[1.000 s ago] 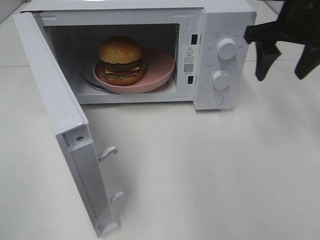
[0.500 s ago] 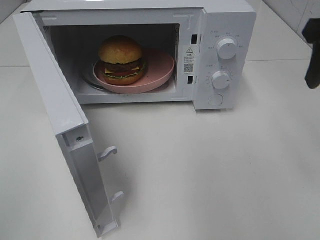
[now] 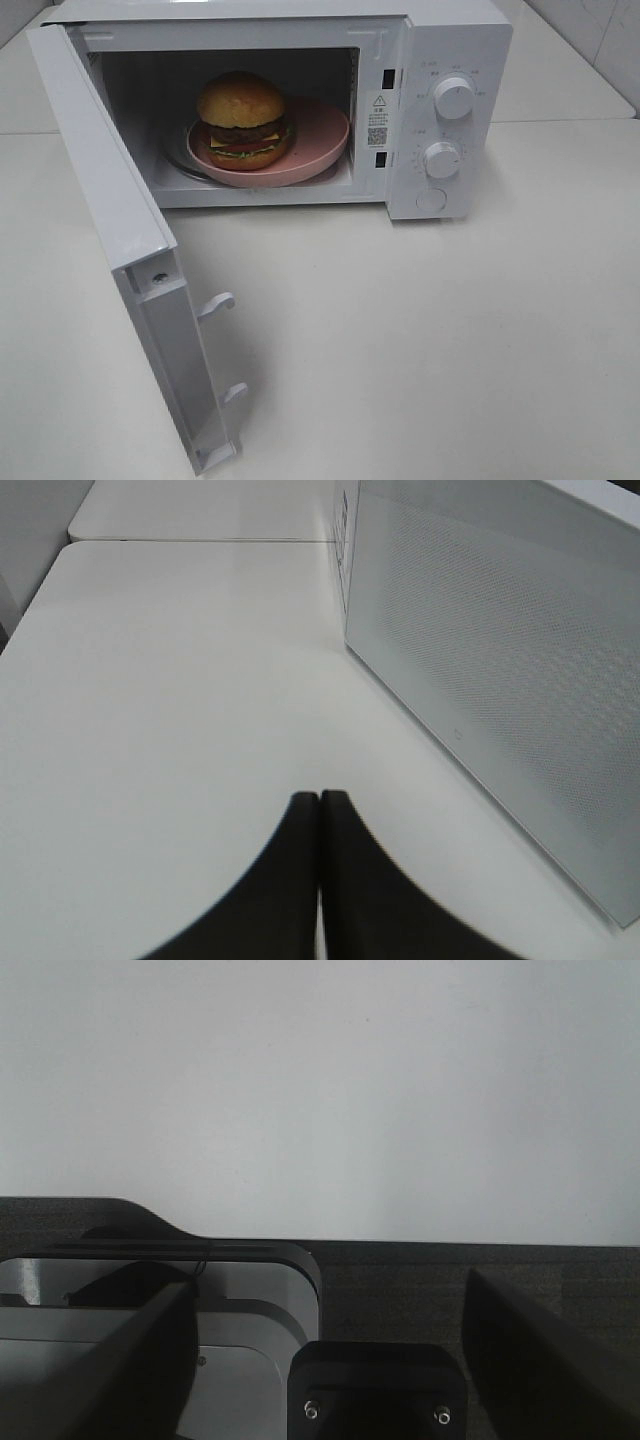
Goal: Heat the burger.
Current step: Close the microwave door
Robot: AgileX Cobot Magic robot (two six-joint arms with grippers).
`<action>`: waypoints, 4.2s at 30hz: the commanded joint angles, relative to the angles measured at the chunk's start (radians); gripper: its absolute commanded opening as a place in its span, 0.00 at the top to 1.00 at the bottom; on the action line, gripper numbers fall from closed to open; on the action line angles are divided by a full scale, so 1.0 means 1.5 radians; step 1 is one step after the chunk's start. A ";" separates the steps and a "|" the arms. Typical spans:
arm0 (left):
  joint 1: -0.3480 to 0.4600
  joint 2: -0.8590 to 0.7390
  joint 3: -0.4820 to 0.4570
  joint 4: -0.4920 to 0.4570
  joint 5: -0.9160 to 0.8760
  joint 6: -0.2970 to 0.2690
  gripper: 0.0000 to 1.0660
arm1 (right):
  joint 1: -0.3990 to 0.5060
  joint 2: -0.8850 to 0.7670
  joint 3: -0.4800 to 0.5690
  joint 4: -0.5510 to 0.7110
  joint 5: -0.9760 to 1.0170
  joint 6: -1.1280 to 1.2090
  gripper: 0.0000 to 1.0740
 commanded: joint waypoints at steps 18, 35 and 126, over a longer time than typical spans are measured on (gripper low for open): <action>0.002 -0.013 0.002 -0.002 -0.007 -0.001 1.00 | 0.001 -0.414 0.125 0.000 -0.131 -0.041 0.34; 0.002 -0.012 0.002 -0.003 -0.007 -0.001 1.00 | 0.001 -0.573 0.130 0.000 -0.131 -0.041 0.34; -0.415 1.135 -0.293 -0.393 -0.765 0.353 1.00 | 0.001 -0.573 0.130 0.000 -0.131 -0.039 0.34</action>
